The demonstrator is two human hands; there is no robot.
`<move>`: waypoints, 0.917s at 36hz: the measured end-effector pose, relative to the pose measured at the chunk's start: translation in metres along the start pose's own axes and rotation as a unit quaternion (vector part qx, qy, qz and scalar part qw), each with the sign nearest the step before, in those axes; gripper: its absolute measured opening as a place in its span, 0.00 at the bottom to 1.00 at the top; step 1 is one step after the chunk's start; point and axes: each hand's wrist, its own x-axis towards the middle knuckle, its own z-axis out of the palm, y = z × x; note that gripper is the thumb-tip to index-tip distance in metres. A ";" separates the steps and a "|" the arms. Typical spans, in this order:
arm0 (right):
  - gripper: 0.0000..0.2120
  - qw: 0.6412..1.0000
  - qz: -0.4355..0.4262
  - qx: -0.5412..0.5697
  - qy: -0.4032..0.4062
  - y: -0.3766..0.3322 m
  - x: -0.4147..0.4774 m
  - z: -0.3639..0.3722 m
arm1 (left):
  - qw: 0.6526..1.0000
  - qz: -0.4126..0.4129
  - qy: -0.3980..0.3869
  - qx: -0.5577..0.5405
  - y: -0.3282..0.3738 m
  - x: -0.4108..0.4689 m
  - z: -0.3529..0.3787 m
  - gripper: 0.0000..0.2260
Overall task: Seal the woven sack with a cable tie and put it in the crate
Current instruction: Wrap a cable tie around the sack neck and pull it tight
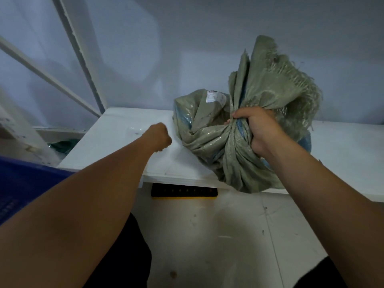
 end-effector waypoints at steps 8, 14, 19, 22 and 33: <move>0.18 1.000 0.027 0.003 0.015 0.003 0.010 -0.003 | 0.988 -0.064 -0.128 0.057 -0.040 -0.001 0.044 0.23; 0.16 0.999 0.039 -0.003 0.007 0.010 0.015 -0.007 | 0.995 -0.055 -0.074 0.038 -0.036 0.007 0.058 0.20; 0.08 0.999 0.040 0.006 -0.012 0.012 0.019 -0.006 | 0.990 -0.098 -0.090 -0.042 -0.029 0.009 0.059 0.18; 0.08 0.999 0.038 0.011 -0.020 0.012 0.019 -0.007 | 0.988 -0.102 -0.108 -0.051 -0.020 0.005 0.060 0.16; 0.07 0.999 0.027 0.034 -0.022 0.004 0.010 -0.013 | 0.990 -0.094 -0.097 -0.050 -0.022 0.004 0.022 0.08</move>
